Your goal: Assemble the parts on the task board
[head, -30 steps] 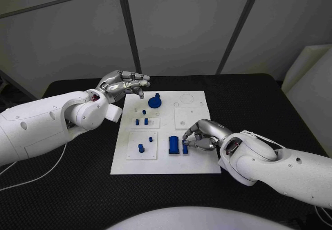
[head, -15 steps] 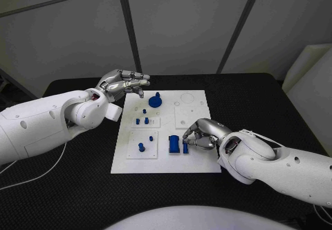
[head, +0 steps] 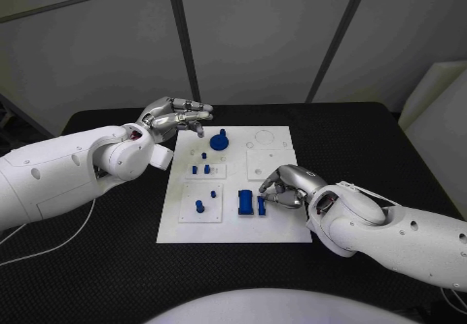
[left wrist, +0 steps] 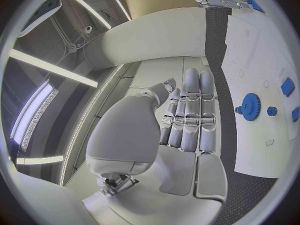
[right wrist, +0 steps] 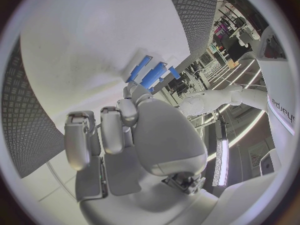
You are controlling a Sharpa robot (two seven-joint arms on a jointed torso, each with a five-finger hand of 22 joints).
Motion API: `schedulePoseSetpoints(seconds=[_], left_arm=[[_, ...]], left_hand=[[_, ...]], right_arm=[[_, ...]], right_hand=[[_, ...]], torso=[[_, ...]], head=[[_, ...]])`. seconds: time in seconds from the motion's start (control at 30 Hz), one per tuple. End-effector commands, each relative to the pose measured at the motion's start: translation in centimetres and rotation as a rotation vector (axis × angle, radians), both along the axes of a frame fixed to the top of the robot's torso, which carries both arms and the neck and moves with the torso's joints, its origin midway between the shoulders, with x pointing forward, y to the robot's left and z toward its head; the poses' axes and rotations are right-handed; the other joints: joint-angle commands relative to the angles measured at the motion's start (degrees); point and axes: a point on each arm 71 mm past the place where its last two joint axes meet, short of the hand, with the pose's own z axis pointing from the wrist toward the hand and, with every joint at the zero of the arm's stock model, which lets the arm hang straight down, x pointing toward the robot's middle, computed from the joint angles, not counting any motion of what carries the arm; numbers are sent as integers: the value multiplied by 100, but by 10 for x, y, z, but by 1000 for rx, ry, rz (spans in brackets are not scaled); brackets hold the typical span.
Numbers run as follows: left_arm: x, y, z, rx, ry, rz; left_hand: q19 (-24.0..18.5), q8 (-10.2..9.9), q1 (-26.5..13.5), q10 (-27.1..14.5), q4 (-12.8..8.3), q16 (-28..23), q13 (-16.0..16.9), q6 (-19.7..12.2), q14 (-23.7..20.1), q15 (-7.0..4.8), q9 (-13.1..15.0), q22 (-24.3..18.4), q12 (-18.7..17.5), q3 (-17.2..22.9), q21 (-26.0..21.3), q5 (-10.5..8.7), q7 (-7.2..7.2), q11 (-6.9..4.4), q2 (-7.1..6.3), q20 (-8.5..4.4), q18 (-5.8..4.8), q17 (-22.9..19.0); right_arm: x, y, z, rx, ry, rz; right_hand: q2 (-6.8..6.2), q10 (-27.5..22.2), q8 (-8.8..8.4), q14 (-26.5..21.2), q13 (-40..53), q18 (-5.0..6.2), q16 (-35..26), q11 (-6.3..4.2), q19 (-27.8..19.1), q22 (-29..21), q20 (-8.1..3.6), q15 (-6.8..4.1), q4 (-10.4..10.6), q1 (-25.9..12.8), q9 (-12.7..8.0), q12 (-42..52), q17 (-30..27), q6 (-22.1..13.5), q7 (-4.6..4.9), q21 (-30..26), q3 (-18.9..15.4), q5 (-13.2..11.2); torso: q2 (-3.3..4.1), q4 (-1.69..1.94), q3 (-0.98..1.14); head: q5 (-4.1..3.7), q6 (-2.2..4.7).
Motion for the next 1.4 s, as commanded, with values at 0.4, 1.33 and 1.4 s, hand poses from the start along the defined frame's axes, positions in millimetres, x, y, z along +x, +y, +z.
schedulePoseSetpoints(seconds=[0.4, 1.33, 1.4], left_arm=[[0, -1, -1, -6, 7, -10], [23, 23, -34, -134, 17, 309], [26, 25, -37, -133, 13, 348]], left_hand=[[-2, -22, -13, -52, -13, -22, -1, -6, 20, 13, -7, -6, 20, -32, -31, 19, 23, 1, 51, 15, -66, 6], [-2328, -48, -200, -558, 524, -1927, -44, -364, -2381, 626, -307, -1980, -89, -610, -2736, -21, -54, 147, 65, 908, -71, -1681], [-2536, -80, -222, -716, 588, -1925, -43, -575, -2605, 587, -324, -2170, -145, -717, -2907, -17, -110, 115, 58, 983, -93, -1903]], right_arm=[[-6, 1, 12, 99, -83, 39], [118, -84, 26, 937, 179, -247], [126, -84, 22, 977, 196, -264]], right_hand=[[-260, 9, 4, 224, -38, -43, -35, 45, 595, 1510, 31, 11, -2, -224, -163, -36, -71, -72, 62, 18, 61, -192], [-517, -2503, 7, -2880, -5767, 861, -7319, 870, -3338, -3813, 1024, 1159, 191, -688, -430, -5883, -5984, -554, 517, -8654, 862, -616], [-455, -2589, 10, -2980, -5960, 884, -7448, 847, -3590, -4136, 1081, 1174, 146, -738, -433, -5993, -6177, -650, 496, -8642, 773, -621]], torso=[[-15, -9, 4], [-524, -135, -147], [-556, -146, -144]], head=[[-17, 18], [-161, 905], [-147, 951]])
